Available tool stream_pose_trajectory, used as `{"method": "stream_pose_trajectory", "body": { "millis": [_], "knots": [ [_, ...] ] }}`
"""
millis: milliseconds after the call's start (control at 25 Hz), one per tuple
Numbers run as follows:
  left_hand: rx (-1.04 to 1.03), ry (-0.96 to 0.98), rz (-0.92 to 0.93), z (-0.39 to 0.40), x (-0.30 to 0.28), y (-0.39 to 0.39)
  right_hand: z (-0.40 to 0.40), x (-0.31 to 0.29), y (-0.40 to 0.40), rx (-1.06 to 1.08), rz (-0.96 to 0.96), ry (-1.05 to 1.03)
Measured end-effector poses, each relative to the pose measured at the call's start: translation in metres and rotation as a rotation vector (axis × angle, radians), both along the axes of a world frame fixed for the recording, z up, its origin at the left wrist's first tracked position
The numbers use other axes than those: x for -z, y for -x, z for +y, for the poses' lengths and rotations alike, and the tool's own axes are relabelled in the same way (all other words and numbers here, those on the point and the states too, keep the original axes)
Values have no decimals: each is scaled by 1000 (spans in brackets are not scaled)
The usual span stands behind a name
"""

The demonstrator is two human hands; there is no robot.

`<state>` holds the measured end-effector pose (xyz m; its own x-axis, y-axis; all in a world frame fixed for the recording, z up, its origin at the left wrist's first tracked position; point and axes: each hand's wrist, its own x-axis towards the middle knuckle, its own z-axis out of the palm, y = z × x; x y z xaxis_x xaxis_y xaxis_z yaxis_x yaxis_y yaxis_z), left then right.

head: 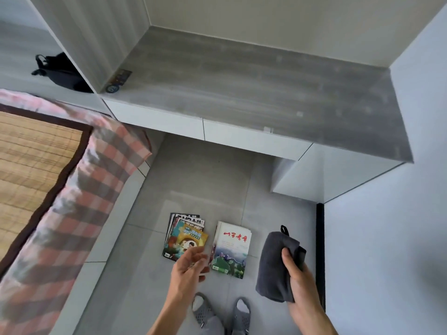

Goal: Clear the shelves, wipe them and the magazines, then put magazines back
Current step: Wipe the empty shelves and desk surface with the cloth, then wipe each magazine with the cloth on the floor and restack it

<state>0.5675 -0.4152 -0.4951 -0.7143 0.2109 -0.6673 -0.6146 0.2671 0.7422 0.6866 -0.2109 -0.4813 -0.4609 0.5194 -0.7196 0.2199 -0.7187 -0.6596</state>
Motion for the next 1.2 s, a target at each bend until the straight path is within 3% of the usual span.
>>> {"method": "stream_pose_trajectory", "body": {
  "millis": [160, 400, 600, 720, 920, 1200],
  "knots": [
    [81, 98, 66, -17, 11, -8, -12, 10, -10, -8, 0, 22],
    [366, 232, 82, -35, 36, 14, -39, 22, -10, 113, -92, -1],
    [701, 259, 85, -61, 98, 73, -87, 84, 30, 232, -423, -253],
    [803, 296, 87, -71, 142, 99, -98, 126, 56, 176, -512, -323],
    [933, 388, 89, -73, 274, 132, -95, 278, 82, -8, -647, -343],
    [1076, 171, 21, -46, 529, 148, -58, 547, 89, -576, -694, -547]
  ]
}}
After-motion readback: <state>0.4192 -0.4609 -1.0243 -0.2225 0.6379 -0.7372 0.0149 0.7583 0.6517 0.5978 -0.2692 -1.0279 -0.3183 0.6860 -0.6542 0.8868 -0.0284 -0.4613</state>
